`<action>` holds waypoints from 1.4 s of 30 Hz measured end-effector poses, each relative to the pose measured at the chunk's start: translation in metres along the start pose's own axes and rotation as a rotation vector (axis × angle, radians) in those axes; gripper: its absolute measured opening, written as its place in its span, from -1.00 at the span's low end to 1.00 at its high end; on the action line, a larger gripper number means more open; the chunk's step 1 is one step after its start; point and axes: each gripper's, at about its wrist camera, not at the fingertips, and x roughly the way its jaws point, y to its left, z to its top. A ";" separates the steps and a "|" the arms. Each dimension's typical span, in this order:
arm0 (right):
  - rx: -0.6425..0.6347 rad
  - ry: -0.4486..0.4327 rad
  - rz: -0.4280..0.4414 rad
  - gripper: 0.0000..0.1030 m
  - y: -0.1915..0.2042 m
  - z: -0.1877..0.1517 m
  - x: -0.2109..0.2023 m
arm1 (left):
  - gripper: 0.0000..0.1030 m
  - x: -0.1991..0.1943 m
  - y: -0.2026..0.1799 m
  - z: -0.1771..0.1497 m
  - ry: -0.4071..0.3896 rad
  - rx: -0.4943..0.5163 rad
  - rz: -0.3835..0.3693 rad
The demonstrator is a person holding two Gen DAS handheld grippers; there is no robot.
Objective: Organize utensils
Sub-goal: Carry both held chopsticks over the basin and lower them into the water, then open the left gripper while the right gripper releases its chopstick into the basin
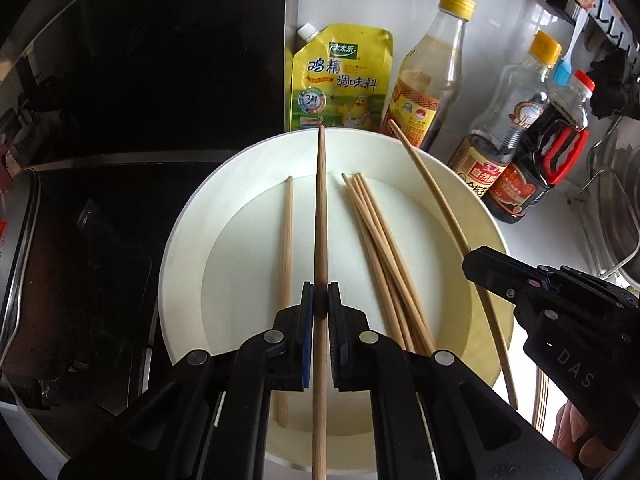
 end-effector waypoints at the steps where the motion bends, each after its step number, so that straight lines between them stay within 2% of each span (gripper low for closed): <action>1: 0.001 0.014 -0.002 -0.88 0.001 0.001 0.007 | -0.85 0.005 0.002 0.001 0.010 0.001 -0.003; 10: 0.039 0.120 -0.023 -0.88 -0.002 0.002 0.054 | -0.85 0.041 0.013 0.009 0.078 0.007 -0.023; 20: 0.051 0.148 -0.040 -0.84 -0.006 0.001 0.064 | -0.84 0.054 0.020 0.007 0.118 -0.010 -0.021; 22: 0.053 0.147 -0.041 -0.75 -0.005 0.001 0.061 | -0.72 0.053 0.022 0.007 0.117 -0.019 -0.017; 23: 0.051 0.141 -0.044 -0.74 -0.005 0.001 0.059 | -0.57 0.051 0.023 0.007 0.112 -0.022 -0.016; 24: 0.048 0.137 -0.047 -0.74 -0.005 0.001 0.057 | -0.51 0.050 0.023 0.008 0.104 -0.025 -0.015; 28: 0.049 0.123 -0.056 -0.74 -0.006 0.000 0.051 | -0.37 0.040 0.025 0.008 0.087 -0.031 -0.007; 30: 0.053 0.115 -0.063 -0.74 -0.007 -0.002 0.045 | -0.11 0.034 0.027 0.008 0.075 -0.036 -0.001; 34: 0.068 0.098 -0.075 -0.64 -0.009 -0.009 0.032 | 0.22 0.019 0.029 0.004 0.042 -0.041 0.011; 38: 0.073 0.076 -0.087 -0.55 -0.009 -0.017 0.017 | 0.34 0.006 0.029 -0.002 0.019 -0.042 0.025; 42: 0.072 0.048 -0.093 -0.42 -0.006 -0.026 0.000 | 0.55 -0.007 0.027 -0.011 -0.004 -0.047 0.032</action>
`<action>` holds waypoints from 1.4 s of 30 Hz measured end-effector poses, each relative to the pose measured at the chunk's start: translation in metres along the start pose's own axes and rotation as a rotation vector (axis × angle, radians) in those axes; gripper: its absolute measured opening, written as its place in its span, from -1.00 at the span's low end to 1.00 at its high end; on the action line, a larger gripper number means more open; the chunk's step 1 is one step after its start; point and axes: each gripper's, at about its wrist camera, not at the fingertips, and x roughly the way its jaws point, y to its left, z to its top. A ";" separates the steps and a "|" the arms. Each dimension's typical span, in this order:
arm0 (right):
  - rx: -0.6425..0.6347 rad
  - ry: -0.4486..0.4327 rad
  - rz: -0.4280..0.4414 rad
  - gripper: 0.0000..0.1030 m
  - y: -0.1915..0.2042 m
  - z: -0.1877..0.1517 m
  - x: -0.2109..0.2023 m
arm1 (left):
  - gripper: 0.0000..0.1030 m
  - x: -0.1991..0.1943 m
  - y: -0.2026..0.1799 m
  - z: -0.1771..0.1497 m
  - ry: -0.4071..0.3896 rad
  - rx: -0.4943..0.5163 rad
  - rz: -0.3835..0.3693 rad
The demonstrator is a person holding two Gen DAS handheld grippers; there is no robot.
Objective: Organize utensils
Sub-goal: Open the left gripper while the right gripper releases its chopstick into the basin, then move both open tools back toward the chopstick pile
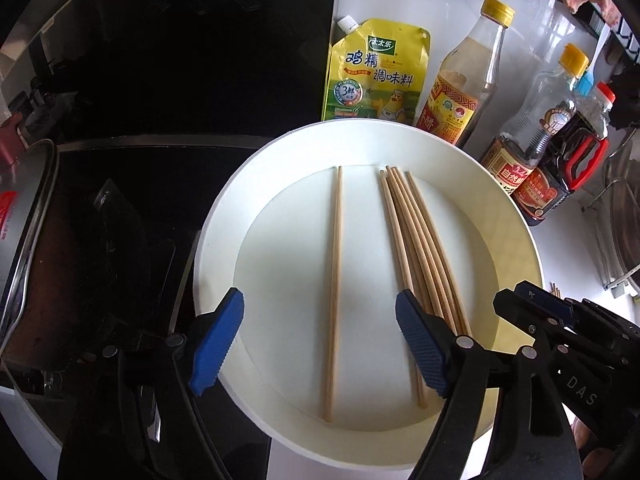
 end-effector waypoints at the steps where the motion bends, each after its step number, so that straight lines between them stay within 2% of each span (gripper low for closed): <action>1: -0.001 -0.006 -0.001 -0.42 0.000 -0.003 -0.004 | 0.57 -0.004 -0.001 -0.003 -0.007 -0.001 0.002; 14: 0.001 -0.061 0.000 -0.29 -0.010 -0.040 -0.052 | 0.64 -0.040 -0.026 -0.038 -0.031 0.024 0.004; 23: -0.013 -0.057 0.008 -0.19 -0.028 -0.066 -0.077 | 0.65 -0.054 -0.059 -0.064 -0.019 0.044 0.016; 25: -0.010 -0.056 0.006 -0.19 -0.035 -0.073 -0.082 | 0.70 -0.056 -0.066 -0.068 -0.018 0.045 0.018; 30: 0.012 -0.050 -0.006 -0.16 -0.059 -0.086 -0.092 | 0.73 -0.061 -0.087 -0.077 -0.015 0.050 0.015; 36: 0.054 -0.060 -0.048 -0.03 -0.098 -0.105 -0.105 | 0.81 -0.063 -0.119 -0.088 -0.021 0.062 -0.006; 42: 0.108 -0.031 -0.108 -0.01 -0.152 -0.135 -0.104 | 0.81 -0.054 -0.158 -0.102 -0.005 0.107 -0.075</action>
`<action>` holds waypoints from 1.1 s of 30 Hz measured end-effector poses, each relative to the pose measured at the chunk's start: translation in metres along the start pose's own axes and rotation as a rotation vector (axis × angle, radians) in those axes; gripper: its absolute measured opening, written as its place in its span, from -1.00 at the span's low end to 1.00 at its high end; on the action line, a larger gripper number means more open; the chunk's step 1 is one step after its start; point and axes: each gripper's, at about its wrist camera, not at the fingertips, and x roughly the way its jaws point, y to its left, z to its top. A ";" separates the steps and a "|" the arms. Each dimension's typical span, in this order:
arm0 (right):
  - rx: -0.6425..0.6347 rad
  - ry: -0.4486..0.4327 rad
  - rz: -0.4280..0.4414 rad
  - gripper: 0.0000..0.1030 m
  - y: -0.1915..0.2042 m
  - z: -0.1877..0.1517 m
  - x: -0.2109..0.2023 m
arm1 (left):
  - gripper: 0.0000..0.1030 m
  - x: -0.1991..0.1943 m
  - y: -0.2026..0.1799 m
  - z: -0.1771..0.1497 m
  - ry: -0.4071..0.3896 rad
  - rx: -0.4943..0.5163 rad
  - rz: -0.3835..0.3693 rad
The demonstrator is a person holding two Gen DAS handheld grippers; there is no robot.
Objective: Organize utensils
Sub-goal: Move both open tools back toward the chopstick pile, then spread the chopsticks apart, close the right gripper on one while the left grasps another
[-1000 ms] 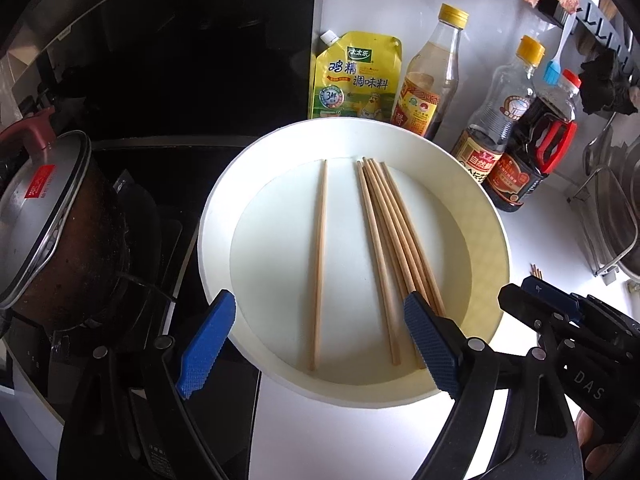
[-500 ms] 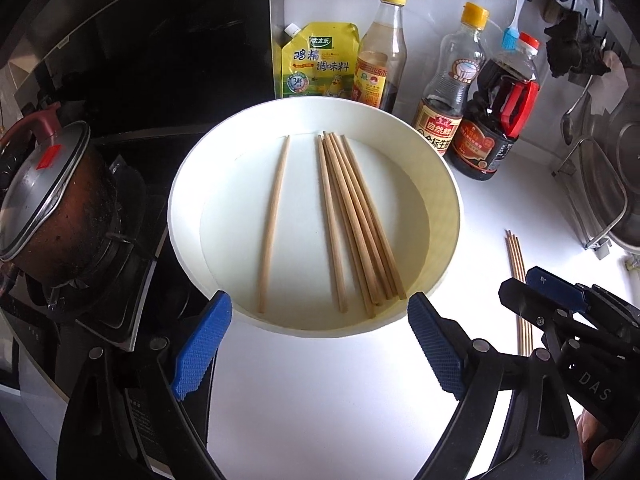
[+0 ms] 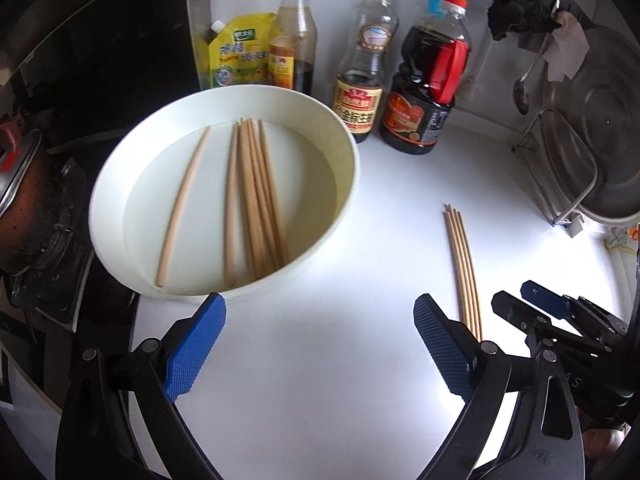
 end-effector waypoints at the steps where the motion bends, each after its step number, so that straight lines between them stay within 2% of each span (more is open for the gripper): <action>1: 0.017 0.009 -0.012 -0.01 -0.010 -0.004 0.002 | 0.81 0.003 -0.008 -0.002 0.006 0.014 -0.009; 6: 0.049 0.038 -0.093 0.00 -0.048 -0.020 0.014 | 0.81 0.016 -0.039 -0.011 0.023 0.074 -0.040; 10: 0.065 0.046 -0.111 0.01 -0.063 -0.028 0.024 | 0.81 0.029 -0.051 -0.016 0.035 0.075 -0.050; 23: 0.013 0.039 -0.066 0.02 -0.051 -0.027 0.048 | 0.81 0.047 -0.054 -0.021 0.018 0.057 -0.007; 33: -0.023 0.053 -0.108 0.02 -0.047 -0.030 0.054 | 0.81 0.050 -0.055 -0.024 0.019 0.050 -0.005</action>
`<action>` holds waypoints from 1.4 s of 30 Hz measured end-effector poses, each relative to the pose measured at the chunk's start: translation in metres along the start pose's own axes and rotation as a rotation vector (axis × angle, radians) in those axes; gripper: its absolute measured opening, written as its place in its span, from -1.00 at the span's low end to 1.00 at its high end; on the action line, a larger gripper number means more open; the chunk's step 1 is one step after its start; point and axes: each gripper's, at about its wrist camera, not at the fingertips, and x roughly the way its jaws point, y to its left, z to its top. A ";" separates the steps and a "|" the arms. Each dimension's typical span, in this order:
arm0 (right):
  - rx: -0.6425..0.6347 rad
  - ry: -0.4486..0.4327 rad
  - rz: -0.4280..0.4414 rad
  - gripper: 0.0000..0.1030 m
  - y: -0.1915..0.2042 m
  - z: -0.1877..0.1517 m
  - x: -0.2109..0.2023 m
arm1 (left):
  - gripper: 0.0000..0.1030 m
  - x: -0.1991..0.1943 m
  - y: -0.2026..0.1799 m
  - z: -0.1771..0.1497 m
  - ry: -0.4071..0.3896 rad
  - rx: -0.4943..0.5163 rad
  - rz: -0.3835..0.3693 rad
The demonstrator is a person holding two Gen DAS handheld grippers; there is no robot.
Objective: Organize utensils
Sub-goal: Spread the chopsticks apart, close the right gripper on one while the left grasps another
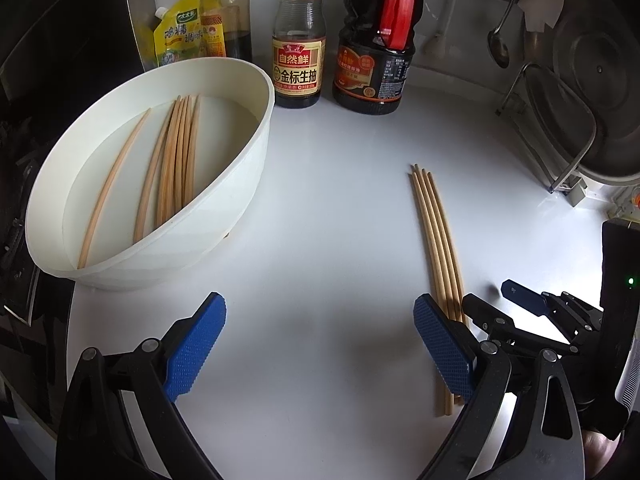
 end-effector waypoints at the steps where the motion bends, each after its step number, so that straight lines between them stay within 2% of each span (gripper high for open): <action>1: -0.004 0.000 -0.005 0.02 0.000 0.000 0.000 | 0.81 0.000 0.000 0.000 -0.001 0.001 0.001; 25: -0.058 0.017 -0.042 0.02 0.009 0.000 0.006 | 0.81 0.003 -0.007 0.002 -0.008 0.002 0.000; 42: -0.011 -0.017 -0.057 0.02 -0.036 -0.003 0.002 | 0.81 0.038 -0.051 -0.001 0.041 0.109 -0.028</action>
